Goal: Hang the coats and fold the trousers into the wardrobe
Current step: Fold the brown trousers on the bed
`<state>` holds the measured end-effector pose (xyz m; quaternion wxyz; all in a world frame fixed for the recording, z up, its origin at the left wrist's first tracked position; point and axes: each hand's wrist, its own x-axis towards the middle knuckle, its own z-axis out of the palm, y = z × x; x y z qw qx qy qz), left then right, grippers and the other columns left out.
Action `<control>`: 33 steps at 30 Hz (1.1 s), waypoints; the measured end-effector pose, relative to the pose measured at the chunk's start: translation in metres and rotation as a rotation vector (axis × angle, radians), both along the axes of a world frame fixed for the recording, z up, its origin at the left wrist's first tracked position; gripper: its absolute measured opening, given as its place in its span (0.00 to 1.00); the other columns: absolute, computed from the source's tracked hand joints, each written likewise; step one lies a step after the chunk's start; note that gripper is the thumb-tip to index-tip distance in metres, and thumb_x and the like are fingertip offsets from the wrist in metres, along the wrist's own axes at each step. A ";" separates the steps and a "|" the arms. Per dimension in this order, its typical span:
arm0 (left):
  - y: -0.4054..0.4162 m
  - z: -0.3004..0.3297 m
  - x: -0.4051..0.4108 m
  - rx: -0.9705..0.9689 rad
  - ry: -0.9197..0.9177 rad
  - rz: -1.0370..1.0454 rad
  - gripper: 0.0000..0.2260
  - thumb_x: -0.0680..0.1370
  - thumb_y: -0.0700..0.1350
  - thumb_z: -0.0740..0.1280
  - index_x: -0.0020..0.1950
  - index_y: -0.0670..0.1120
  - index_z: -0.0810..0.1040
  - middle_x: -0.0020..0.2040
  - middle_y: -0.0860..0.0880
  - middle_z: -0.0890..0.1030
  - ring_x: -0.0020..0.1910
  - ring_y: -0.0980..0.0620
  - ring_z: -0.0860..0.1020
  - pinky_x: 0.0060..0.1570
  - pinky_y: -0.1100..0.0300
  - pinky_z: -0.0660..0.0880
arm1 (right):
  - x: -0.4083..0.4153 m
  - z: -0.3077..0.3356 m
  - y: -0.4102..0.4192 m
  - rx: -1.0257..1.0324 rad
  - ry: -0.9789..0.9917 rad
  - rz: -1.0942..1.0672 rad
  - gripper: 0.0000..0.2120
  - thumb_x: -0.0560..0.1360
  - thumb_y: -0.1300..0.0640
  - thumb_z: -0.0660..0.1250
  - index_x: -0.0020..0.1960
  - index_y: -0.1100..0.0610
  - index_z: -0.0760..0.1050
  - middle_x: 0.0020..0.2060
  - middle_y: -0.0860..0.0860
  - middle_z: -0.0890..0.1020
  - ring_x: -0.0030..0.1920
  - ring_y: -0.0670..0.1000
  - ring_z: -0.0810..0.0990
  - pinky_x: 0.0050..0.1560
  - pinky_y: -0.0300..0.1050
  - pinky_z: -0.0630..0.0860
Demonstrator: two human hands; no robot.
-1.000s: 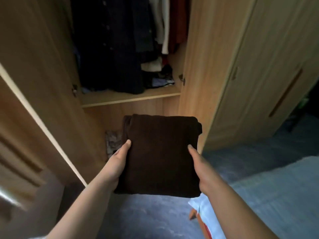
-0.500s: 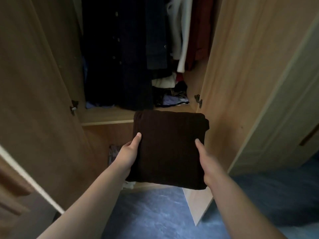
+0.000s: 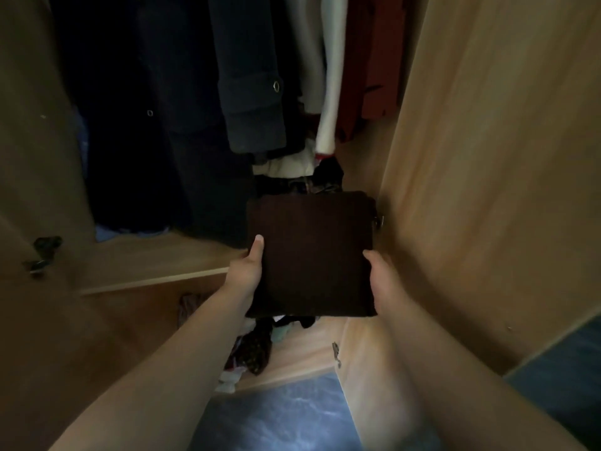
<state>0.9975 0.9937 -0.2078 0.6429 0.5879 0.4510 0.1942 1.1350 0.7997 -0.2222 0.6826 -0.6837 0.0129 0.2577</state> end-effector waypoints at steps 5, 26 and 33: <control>0.053 -0.007 0.070 0.001 0.023 -0.064 0.34 0.78 0.69 0.57 0.69 0.43 0.75 0.65 0.44 0.78 0.62 0.41 0.77 0.66 0.47 0.73 | 0.053 0.001 0.038 0.010 -0.173 0.039 0.24 0.82 0.43 0.60 0.77 0.45 0.64 0.65 0.48 0.73 0.67 0.56 0.73 0.71 0.58 0.68; 0.108 -0.067 0.175 0.210 -0.100 -0.105 0.33 0.82 0.57 0.60 0.81 0.50 0.48 0.76 0.41 0.64 0.71 0.40 0.68 0.71 0.47 0.66 | 0.168 -0.057 0.140 -0.817 -0.946 0.189 0.24 0.85 0.51 0.48 0.81 0.47 0.53 0.81 0.57 0.51 0.75 0.63 0.61 0.67 0.60 0.69; 0.088 -0.050 0.186 1.530 0.363 -0.361 0.29 0.81 0.58 0.55 0.80 0.60 0.48 0.82 0.49 0.46 0.80 0.46 0.42 0.77 0.41 0.43 | 0.171 -0.046 0.151 -0.534 -1.395 0.132 0.23 0.78 0.63 0.62 0.73 0.56 0.71 0.76 0.55 0.68 0.77 0.57 0.64 0.77 0.58 0.59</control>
